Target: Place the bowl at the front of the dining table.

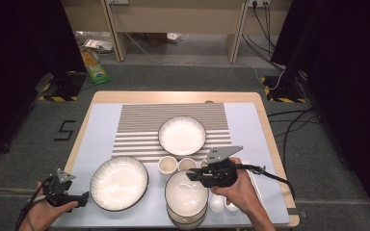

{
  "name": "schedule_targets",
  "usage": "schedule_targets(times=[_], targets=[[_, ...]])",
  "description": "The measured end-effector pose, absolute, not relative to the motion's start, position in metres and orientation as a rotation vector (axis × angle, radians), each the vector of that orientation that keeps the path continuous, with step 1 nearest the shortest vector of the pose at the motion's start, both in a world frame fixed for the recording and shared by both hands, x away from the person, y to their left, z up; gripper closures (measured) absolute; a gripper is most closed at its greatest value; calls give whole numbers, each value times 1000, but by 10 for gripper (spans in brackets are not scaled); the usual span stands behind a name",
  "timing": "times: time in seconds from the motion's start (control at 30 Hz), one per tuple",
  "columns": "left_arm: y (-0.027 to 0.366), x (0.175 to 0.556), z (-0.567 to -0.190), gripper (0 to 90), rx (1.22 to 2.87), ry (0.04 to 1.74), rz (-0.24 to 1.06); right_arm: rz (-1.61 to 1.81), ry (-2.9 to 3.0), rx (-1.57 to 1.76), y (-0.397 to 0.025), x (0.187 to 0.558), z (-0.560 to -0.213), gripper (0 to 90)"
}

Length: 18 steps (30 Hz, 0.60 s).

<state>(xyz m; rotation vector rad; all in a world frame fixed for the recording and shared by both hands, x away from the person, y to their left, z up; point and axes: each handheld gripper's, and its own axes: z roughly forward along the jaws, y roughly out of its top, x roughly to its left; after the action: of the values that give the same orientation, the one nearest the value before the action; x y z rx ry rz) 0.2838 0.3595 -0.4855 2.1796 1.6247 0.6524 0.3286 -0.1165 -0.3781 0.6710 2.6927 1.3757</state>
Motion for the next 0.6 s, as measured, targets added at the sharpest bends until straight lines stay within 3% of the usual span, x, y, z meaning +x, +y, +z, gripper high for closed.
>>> schedule_targets(times=[0.6], targets=[[360, 284, -486, 0, 2177, 1626, 652, 1453, 2636, 770, -124, 351, -365, 813]])
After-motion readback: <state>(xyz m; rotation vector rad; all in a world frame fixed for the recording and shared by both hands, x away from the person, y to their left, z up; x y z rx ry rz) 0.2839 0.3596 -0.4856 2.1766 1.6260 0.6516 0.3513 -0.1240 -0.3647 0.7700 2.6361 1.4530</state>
